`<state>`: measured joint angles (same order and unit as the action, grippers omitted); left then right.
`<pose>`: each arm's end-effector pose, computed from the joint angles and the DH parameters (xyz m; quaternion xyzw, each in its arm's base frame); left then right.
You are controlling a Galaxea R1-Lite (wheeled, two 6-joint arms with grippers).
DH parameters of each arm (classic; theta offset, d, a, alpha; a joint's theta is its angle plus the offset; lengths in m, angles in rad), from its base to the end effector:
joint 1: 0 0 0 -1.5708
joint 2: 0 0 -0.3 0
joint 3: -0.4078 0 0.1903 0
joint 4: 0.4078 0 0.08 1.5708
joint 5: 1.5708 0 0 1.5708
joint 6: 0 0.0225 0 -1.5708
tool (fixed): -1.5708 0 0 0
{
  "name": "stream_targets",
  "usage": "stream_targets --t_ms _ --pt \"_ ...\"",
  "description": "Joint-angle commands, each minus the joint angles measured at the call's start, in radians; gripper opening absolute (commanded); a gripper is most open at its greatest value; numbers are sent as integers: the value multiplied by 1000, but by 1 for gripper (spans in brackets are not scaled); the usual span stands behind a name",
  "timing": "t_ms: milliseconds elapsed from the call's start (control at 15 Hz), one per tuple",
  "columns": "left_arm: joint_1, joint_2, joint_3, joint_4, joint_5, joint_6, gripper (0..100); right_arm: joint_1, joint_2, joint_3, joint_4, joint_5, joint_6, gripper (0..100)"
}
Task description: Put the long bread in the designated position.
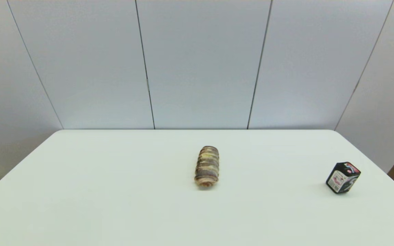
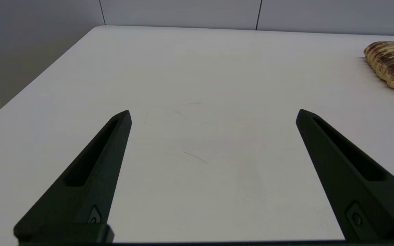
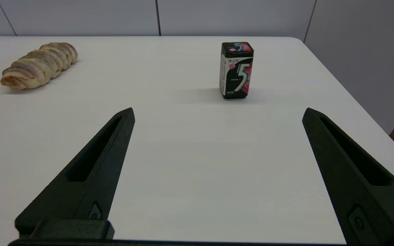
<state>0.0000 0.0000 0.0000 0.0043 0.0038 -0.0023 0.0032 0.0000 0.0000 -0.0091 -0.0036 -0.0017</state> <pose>-0.0228 0.0001 0.0750 -0.0011 0.0021 0.0019 1.0000 -0.0228 -0.0002 0.0764 -0.0008 -0.0045 -0.0002 1.0000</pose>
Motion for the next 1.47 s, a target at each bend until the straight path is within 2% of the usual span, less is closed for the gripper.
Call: stream_targets --t_ms 67,1467 --pt "0 2 0 0 1 -1 100 1 0 2 0 1 0 100" --pt "0 2 0 -1 1 -7 100 1 0 2 -2 1 0 100"
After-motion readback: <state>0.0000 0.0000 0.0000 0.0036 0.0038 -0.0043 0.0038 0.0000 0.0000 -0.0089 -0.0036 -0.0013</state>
